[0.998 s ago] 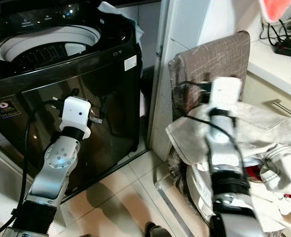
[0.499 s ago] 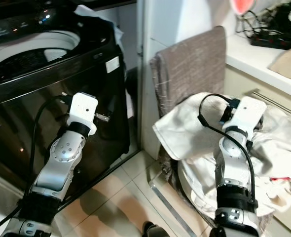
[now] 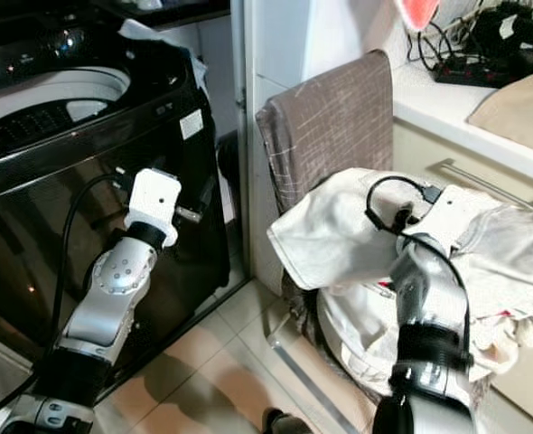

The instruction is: Clothes washing

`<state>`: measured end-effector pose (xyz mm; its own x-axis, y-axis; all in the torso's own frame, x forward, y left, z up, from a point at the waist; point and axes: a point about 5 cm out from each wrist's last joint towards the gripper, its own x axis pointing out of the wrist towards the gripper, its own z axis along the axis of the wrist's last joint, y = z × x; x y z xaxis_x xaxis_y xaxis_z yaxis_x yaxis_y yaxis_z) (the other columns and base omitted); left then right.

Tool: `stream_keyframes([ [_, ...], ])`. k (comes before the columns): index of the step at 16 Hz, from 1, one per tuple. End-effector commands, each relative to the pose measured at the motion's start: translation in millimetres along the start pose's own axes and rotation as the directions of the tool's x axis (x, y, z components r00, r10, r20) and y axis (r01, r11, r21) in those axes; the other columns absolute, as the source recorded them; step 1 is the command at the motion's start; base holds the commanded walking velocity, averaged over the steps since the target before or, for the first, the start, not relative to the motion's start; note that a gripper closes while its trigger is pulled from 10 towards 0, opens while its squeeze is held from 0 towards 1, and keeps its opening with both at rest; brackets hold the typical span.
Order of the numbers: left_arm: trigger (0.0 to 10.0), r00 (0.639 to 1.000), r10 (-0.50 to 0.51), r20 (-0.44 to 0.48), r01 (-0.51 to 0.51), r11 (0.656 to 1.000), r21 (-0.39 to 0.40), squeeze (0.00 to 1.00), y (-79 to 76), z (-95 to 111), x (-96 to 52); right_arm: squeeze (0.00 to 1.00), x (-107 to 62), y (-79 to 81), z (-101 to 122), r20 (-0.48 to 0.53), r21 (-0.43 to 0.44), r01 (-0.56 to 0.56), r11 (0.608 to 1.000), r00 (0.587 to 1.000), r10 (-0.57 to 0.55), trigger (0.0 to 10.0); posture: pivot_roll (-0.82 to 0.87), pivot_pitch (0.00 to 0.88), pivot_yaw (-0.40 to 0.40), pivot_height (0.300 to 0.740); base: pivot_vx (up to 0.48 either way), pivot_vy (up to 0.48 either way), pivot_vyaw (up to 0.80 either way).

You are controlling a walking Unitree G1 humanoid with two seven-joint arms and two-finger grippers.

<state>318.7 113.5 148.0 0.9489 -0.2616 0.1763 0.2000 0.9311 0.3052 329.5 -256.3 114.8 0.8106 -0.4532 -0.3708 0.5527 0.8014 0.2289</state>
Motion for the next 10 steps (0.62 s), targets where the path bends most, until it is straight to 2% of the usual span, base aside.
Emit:
stream_keyframes([
  [1,10.0,1.0,-0.003,0.014,0.003,1.0,0.01,0.0,1.9,3,2.2,0.0,2.4,-4.9,-23,-0.13,0.026,0.003,1.0,0.992,0.0,10.0,-0.12,0.0,0.044,0.74,0.0,0.0,0.0],
  [3,10.0,1.0,0.0,0.014,-0.001,1.0,0.013,0.0,3.6,3,1.5,0.0,8.3,-5.6,-27,-0.205,0.052,-0.012,0.999,0.978,0.022,10.0,-0.12,0.0,0.044,0.74,0.0,0.0,0.0],
  [5,10.0,1.0,0.002,0.016,-0.002,1.0,0.015,0.0,3.7,4,1.8,0.0,13.9,-8.0,-46,-0.348,0.105,0.008,0.994,0.937,0.029,10.0,-0.1,0.007,0.042,0.74,0.0,0.0,0.0],
  [8,10.0,1.0,0.001,0.018,-0.001,1.0,0.018,0.0,4.7,5,1.9,0.0,16.0,-7.1,-55,-0.385,0.087,0.02,0.996,0.923,0.015,10.0,-0.09,0.01,0.043,0.74,0.0,0.0,0.0],
  [9,10.0,1.0,-0.001,0.017,0.001,1.0,0.02,0.0,5.8,6,2.0,0.0,14.8,-2.1,-65,-0.411,0.099,0.013,0.995,0.911,0.029,0.0,-0.09,0.009,0.041,0.74,0.0,0.0,0.0],
  [10,10.0,1.0,-0.001,0.017,0.001,1.0,0.02,0.0,6.0,6,2.1,0.0,14.6,-1.5,-67,-0.416,0.103,0.011,0.995,0.909,0.033,0.0,-0.09,0.01,0.041,0.74,0.0,0.0,0.0],
])
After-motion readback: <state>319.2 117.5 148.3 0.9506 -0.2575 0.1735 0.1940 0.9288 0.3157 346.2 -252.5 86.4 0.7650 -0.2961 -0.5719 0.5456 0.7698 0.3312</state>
